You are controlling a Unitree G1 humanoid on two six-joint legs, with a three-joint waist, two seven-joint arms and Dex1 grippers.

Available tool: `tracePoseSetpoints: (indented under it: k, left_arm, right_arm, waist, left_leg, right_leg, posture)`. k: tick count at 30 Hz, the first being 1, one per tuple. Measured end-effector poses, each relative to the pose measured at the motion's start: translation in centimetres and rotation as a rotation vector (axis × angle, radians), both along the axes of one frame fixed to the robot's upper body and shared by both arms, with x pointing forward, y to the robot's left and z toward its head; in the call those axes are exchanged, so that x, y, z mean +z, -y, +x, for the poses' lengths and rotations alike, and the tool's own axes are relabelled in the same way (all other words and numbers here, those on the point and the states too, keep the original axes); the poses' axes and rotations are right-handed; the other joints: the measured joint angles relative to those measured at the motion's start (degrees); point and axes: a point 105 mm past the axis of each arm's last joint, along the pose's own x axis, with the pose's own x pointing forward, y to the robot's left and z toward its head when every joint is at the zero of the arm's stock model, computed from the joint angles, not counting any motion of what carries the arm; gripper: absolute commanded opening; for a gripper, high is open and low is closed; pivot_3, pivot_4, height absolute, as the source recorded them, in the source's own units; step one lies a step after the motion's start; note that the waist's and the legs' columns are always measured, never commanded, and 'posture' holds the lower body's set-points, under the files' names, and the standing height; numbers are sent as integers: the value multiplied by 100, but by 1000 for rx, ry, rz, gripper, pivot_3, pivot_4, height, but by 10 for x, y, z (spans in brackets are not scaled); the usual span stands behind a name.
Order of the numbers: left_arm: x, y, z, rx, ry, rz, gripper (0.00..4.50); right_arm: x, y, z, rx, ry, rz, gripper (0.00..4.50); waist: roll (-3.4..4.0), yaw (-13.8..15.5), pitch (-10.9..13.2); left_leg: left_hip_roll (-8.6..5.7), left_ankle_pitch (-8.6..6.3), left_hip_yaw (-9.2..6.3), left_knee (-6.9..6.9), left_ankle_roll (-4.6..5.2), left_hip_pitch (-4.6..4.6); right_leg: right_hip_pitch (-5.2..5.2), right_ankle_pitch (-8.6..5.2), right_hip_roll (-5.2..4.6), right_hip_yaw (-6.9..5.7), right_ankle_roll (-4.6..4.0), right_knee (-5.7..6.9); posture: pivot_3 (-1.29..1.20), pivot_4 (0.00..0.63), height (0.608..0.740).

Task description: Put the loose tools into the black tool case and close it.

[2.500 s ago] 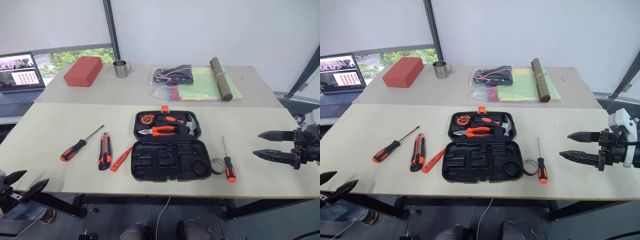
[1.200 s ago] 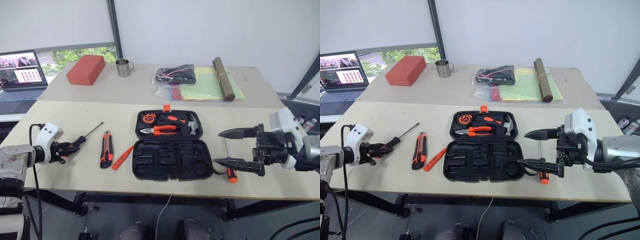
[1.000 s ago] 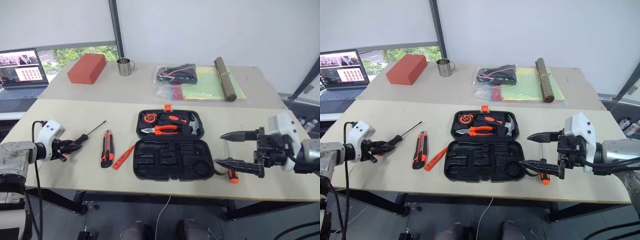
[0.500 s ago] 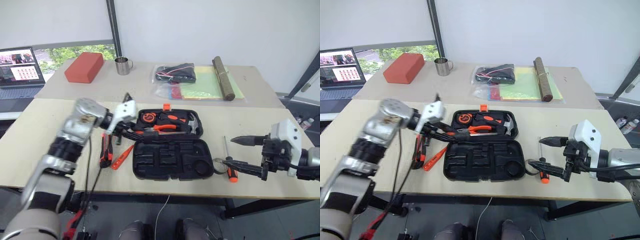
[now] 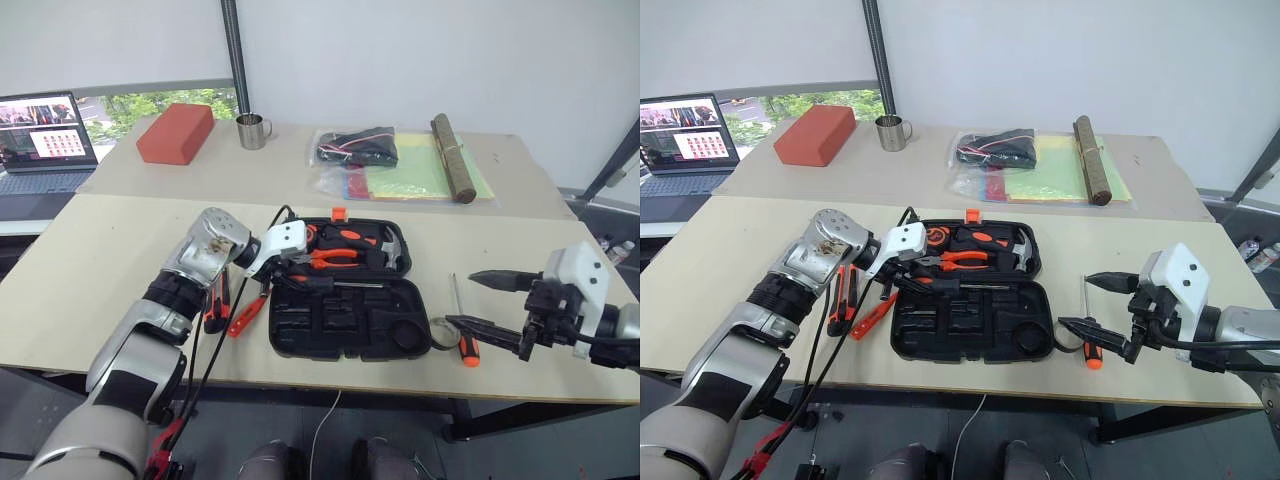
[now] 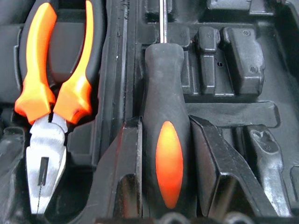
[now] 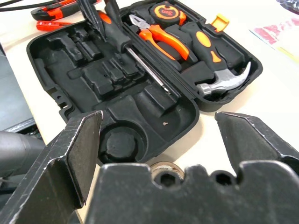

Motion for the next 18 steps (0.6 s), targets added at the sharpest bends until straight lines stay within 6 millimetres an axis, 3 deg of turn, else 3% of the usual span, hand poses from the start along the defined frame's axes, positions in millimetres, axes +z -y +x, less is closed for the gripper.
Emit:
tracePoseSetpoints:
  k: [6,7,12,15,17,18]
  left_arm:
    - [-1,6,1,-36,25,7,948]
    - [-2,7,2,-35,22,5,1947]
    - [8,14,3,-43,30,-27,3442]
    - [22,21,0,-50,8,-92,3263]
    - [29,25,-2,-62,14,-116,2783]
    - [31,26,-2,-66,15,-126,2296]
  right_arm:
    - [-4,2,-1,-18,-11,4,4500]
    - [-4,2,-1,-18,-13,4,4500]
    - [-4,2,-1,-16,-14,3,4500]
    - [-4,1,-2,-12,-14,2,4500]
    - [-4,0,-3,-7,-14,2,4500]
    - [-4,0,-3,-4,-16,5,4500]
  waist:
    - [0,8,0]
    - [0,8,0]
    - [0,4,0]
    - [0,-5,0]
    - [0,-3,0]
    - [0,-4,0]
  left_leg:
    - [-3,0,-4,4,3,-4]
    - [-3,0,-5,7,3,-3]
    - [-3,-4,-15,26,10,-12]
    - [-2,-6,-18,27,14,-16]
    - [-3,-6,-19,27,15,-17]
    - [-3,-6,-19,27,15,-17]
  right_leg:
    - [2,1,8,-6,-1,1]
    - [5,1,8,-6,0,2]
    - [5,1,5,-8,4,8]
    - [4,1,5,-8,3,8]
    - [4,1,9,-8,3,8]
    - [4,1,11,-8,3,7]
  posture:
    - [0,150,736]
    - [0,150,736]
    - [0,150,736]
    - [0,150,736]
    - [0,150,736]
    - [0,150,736]
